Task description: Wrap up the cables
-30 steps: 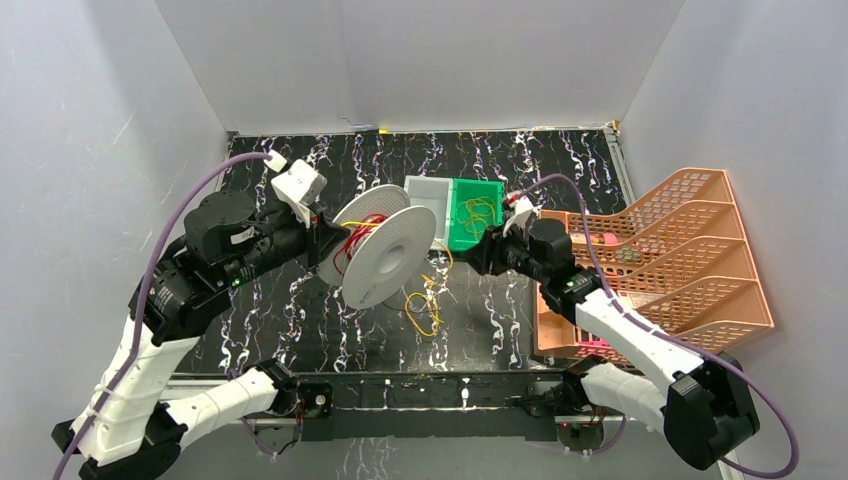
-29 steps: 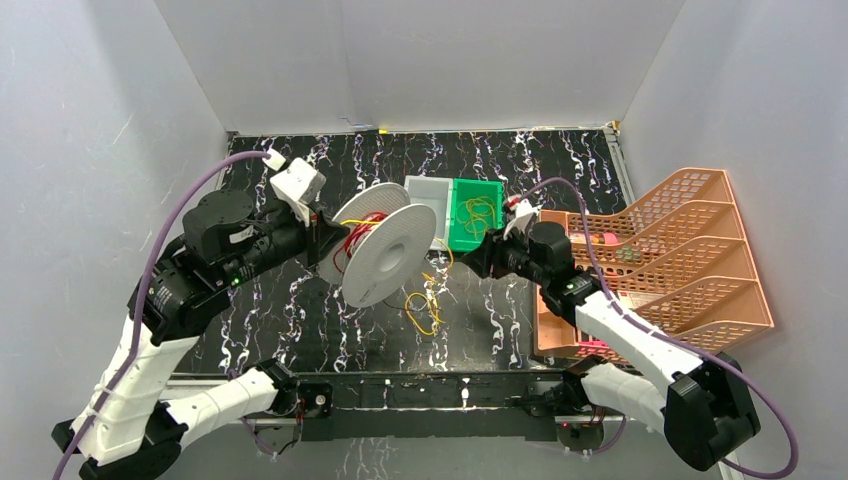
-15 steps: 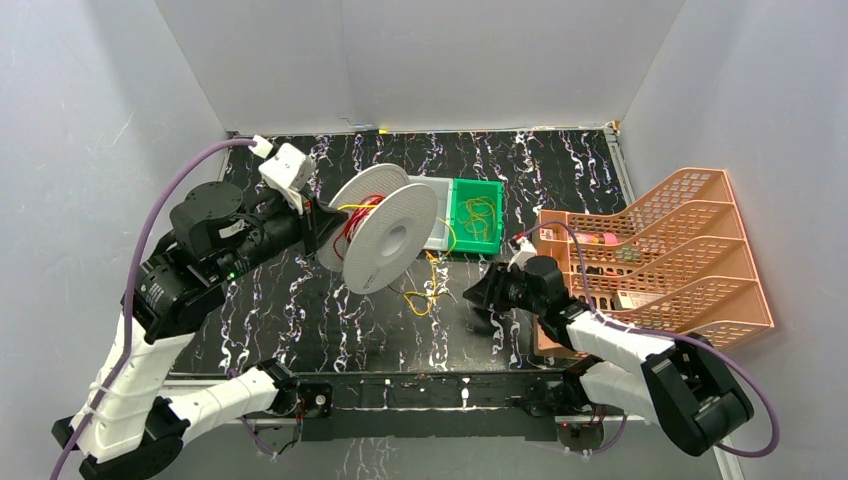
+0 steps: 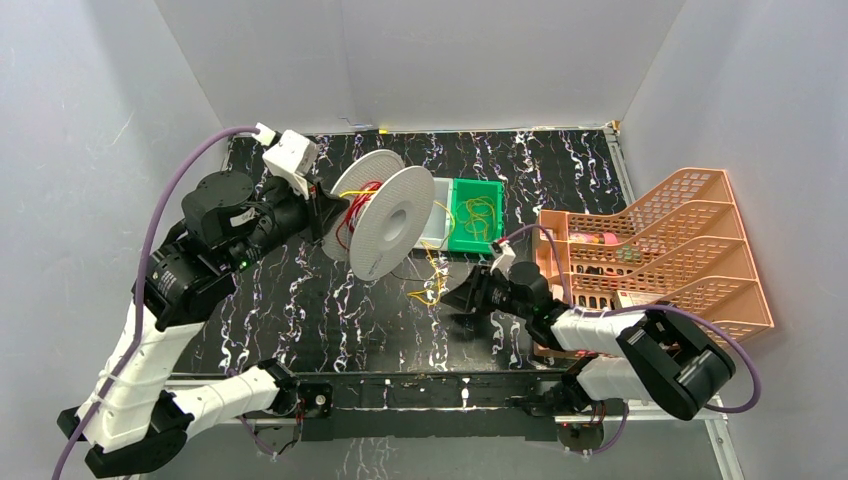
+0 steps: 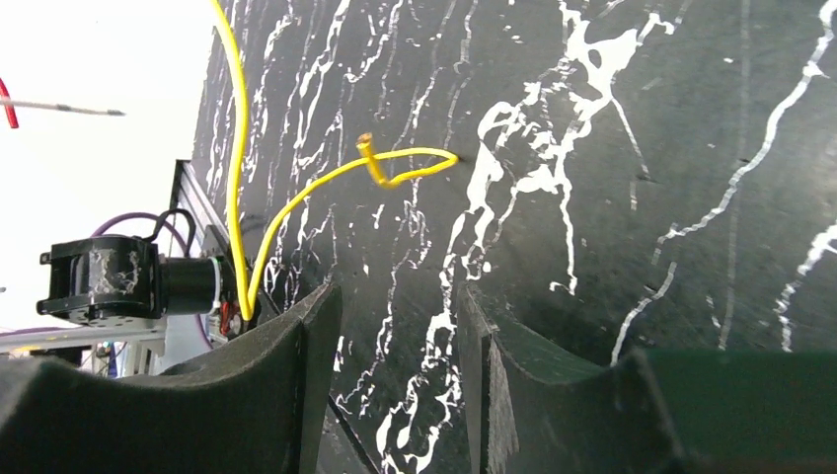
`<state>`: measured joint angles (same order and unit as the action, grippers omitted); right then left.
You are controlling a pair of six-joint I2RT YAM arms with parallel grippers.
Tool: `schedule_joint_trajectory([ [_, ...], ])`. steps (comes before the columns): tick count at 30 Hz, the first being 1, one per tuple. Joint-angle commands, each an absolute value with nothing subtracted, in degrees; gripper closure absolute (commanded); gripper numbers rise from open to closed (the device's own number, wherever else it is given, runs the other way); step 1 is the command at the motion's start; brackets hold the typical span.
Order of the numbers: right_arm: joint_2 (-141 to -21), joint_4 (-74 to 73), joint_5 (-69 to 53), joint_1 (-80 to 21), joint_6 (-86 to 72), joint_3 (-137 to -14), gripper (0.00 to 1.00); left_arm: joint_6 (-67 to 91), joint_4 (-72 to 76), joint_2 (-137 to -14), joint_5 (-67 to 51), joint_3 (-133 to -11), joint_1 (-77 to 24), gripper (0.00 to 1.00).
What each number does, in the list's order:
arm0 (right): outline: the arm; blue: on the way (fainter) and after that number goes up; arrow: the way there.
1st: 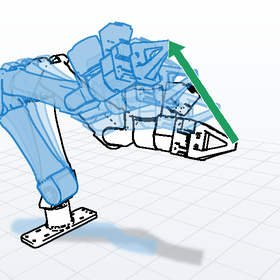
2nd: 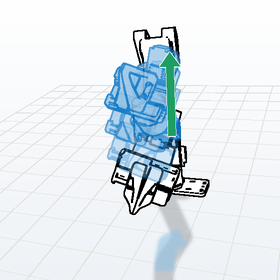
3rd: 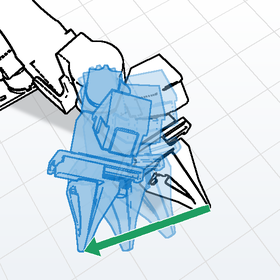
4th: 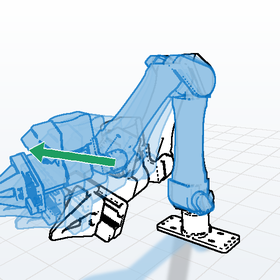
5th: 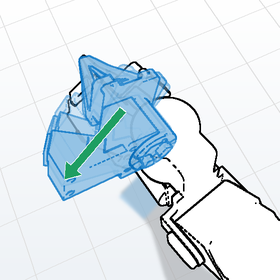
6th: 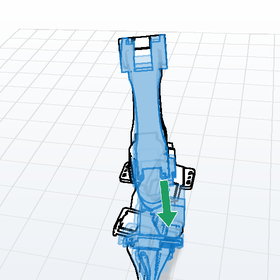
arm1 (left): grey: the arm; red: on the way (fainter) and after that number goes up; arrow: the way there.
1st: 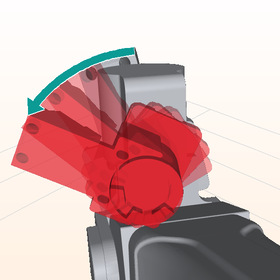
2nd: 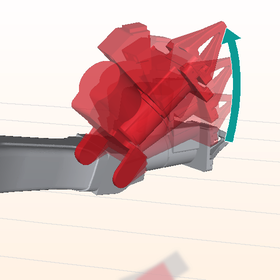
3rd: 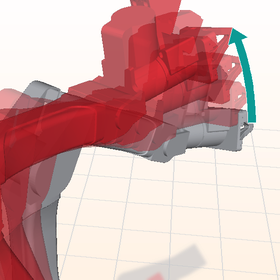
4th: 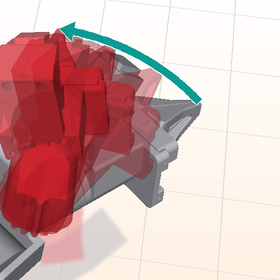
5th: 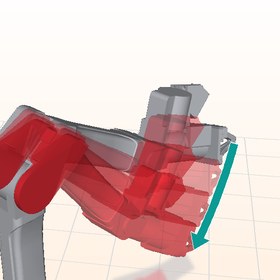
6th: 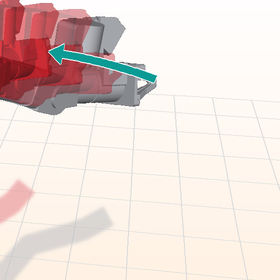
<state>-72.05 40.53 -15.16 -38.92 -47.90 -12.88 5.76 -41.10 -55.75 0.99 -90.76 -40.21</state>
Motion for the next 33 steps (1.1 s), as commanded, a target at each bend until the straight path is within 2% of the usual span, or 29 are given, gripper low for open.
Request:
schedule_joint_trajectory([
  [1,-73.4,47.4,-13.4,-41.0,-48.4,-16.3,0.45,7.2,-35.0,-54.7,1.9,-94.3,-40.2,1.0],
  [15,-79.3,45.4,-1.7,-42.0,-45.6,-24.8,0.44,7.5,-35.0,-54.1,1.2,-93.7,-40.2,1.0],
  [19,-83.1,46.7,-1.9,-42.1,-46.4,-26.9,0.49,7.2,-35.0,-54.0,1.4,-93.7,-40.1,1.0],
  [25,-86.1,49.8,-3.1,-42.2,-47.5,-25.8,0.62,6.8,-35.5,-53.6,2.8,-93.8,-40.2,1.0],
  [30,-85.3,50.0,-3.4,-42.1,-47.2,-24.0,1.0,7.6,-36.7,-54.5,6.5,-94.3,-40.2,1.0],
  [33,-83.6,48.3,-3.1,-42.2,-46.8,-22.5,1.0,8.2,-36.6,-55.4,10.5,-94.5,-40.1,1.0],
])
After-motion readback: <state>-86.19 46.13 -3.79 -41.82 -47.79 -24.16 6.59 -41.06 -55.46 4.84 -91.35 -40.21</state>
